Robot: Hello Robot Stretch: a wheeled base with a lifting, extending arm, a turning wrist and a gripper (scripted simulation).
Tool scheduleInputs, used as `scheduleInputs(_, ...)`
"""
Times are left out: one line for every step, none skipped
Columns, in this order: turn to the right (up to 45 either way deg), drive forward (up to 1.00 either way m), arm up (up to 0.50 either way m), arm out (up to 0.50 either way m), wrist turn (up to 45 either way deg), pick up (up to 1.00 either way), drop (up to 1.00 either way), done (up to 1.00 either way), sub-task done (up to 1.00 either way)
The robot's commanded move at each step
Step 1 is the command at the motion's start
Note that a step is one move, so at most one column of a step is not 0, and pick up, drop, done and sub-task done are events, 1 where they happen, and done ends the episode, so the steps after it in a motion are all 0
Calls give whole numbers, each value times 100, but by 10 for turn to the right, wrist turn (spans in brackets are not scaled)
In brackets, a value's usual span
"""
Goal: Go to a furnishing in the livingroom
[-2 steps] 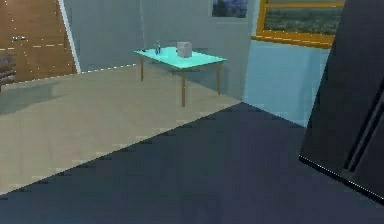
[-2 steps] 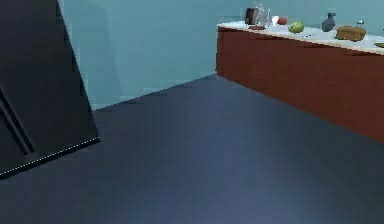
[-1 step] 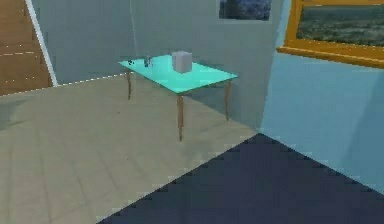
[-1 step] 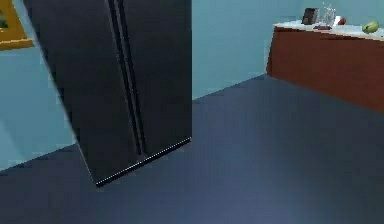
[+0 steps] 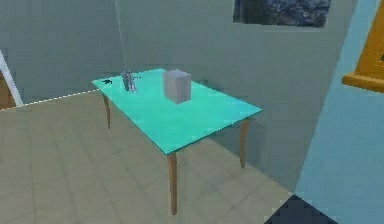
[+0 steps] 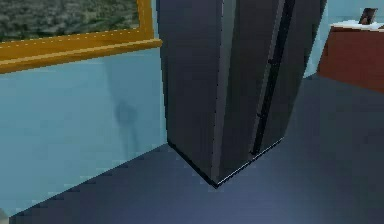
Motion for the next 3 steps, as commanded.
scheduleInputs(60, 0, 0, 0, 0, 0, 0, 0, 0)
scheduleInputs(0, 20, 0, 0, 0, 0, 0, 0, 0)
scheduleInputs(-150, 0, 0, 0, 0, 0, 0, 0, 0)
